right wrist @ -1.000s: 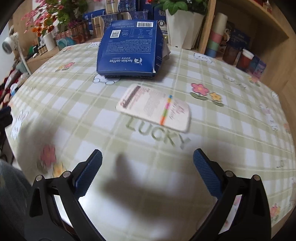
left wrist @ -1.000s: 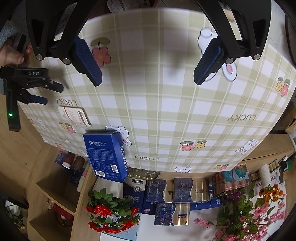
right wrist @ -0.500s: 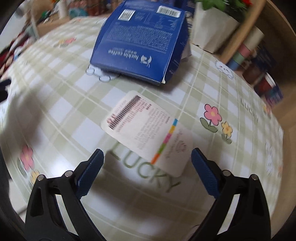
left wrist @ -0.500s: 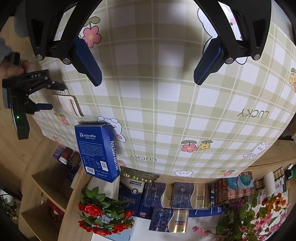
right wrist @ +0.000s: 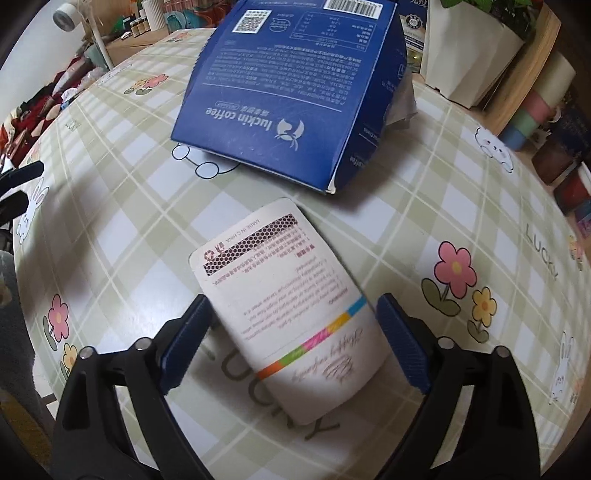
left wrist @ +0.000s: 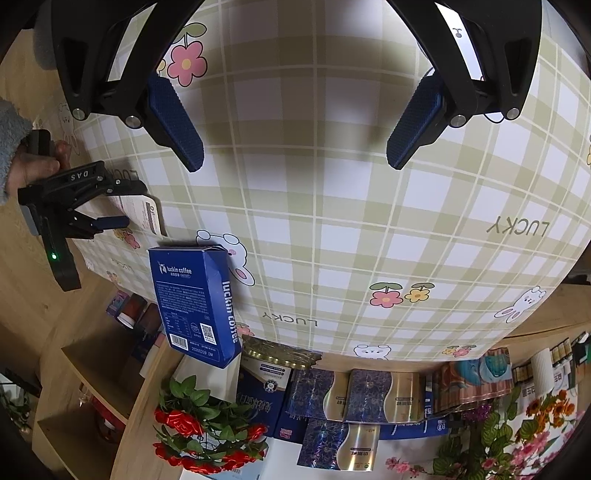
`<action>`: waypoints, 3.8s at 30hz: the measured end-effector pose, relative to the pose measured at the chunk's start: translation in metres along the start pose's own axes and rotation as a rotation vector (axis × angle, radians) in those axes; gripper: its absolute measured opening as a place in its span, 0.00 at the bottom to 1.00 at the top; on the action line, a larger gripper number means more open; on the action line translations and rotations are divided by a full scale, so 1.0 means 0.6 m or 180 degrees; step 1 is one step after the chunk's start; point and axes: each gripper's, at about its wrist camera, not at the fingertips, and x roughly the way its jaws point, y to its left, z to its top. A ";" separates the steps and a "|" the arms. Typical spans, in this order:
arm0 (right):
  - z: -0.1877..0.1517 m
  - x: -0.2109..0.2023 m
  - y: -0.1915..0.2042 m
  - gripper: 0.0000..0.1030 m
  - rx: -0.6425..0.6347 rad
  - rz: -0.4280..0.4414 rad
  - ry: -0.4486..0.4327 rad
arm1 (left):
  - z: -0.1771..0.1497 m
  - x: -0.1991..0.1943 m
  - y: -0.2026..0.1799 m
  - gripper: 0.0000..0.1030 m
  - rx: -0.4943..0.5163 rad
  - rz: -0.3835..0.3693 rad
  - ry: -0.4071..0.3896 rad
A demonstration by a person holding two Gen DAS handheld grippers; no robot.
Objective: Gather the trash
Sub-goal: 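Grasp the white paper cup with the right gripper while the left gripper grasps the blue coffee bag, then carry the paper cup with the right gripper while the left gripper carries the coffee bag over the bin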
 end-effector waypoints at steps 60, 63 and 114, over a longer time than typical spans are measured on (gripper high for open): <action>-0.086 -0.075 -0.014 0.52 0.1387 0.0186 -0.0826 | 0.226 0.164 -0.130 0.16 0.0052 -0.1632 0.0334; -0.089 -0.085 -0.011 0.51 0.1411 0.0183 -0.0863 | 0.216 0.135 -0.148 0.13 0.0207 -0.1640 0.0303; -0.269 -0.199 0.257 0.52 0.1049 0.0591 -0.0927 | -0.069 -0.310 -0.032 0.13 0.0290 -0.1225 0.0010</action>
